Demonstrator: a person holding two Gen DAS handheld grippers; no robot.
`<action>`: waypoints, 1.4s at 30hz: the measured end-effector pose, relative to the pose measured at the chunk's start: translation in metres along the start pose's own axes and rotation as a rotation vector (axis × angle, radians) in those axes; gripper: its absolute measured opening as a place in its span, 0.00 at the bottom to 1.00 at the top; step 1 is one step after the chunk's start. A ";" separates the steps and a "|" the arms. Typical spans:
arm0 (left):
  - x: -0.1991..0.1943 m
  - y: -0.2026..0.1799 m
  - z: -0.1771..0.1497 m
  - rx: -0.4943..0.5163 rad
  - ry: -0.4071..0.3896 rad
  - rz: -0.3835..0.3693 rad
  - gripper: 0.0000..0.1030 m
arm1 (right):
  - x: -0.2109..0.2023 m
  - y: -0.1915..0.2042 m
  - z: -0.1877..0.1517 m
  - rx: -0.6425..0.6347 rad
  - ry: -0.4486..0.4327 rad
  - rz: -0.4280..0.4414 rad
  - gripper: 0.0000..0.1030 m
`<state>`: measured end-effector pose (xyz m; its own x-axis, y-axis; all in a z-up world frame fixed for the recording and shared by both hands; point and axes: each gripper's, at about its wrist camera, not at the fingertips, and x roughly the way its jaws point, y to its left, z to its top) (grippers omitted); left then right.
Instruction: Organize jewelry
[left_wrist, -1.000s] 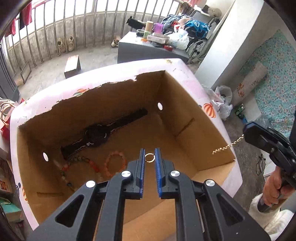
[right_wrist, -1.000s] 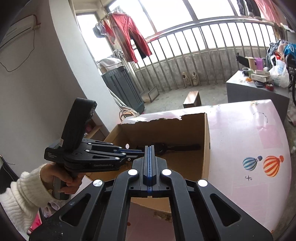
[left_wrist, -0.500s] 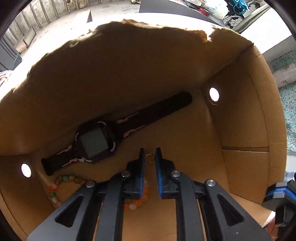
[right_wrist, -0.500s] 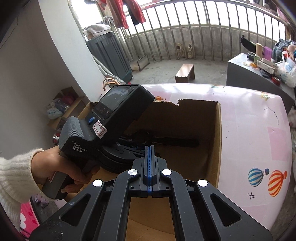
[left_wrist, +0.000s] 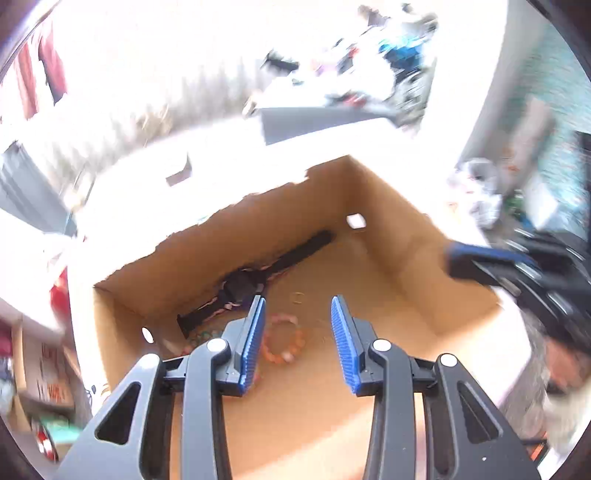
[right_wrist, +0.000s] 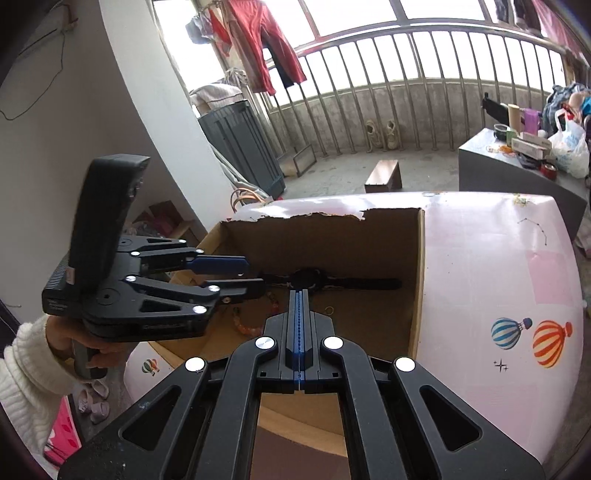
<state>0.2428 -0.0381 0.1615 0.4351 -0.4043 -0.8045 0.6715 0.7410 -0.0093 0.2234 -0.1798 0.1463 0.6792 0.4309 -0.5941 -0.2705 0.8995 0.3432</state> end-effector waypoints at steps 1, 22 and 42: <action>-0.020 -0.009 -0.013 0.009 -0.033 -0.043 0.35 | -0.012 0.000 -0.009 -0.005 -0.024 0.001 0.01; 0.090 -0.078 -0.121 0.078 -0.054 -0.047 0.22 | -0.004 -0.015 -0.134 0.040 0.238 0.024 0.04; 0.049 -0.031 -0.145 -0.103 -0.063 -0.066 0.02 | 0.040 0.004 -0.140 -0.087 0.249 -0.014 0.17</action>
<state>0.1564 -0.0037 0.0361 0.4306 -0.4845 -0.7614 0.6362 0.7614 -0.1247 0.1539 -0.1486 0.0226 0.4969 0.4136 -0.7629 -0.3274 0.9035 0.2766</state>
